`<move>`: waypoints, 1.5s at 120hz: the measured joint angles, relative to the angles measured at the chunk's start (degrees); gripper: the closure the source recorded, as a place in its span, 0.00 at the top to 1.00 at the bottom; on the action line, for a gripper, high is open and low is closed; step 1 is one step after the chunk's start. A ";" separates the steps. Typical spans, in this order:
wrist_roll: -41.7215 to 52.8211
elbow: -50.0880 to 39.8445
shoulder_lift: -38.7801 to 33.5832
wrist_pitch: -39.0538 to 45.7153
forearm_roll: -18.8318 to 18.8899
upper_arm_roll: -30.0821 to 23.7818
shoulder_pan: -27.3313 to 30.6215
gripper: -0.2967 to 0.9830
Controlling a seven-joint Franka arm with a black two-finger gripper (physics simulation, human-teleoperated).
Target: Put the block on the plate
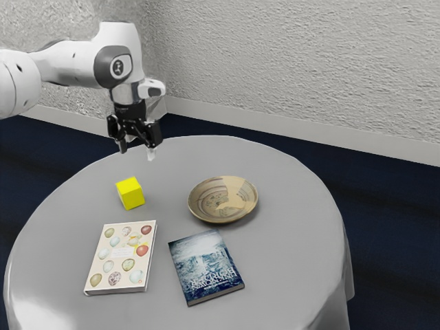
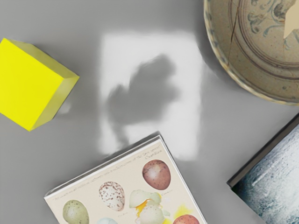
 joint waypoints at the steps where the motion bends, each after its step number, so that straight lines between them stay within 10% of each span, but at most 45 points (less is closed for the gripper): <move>1: 0.21 0.00 0.27 0.27 -0.07 0.00 0.11 0.77; 38: 2.19 0.83 9.10 10.88 -4.34 0.51 2.13 0.77; 180: -46.03 -4.85 10.31 22.37 -6.50 4.21 0.97 0.77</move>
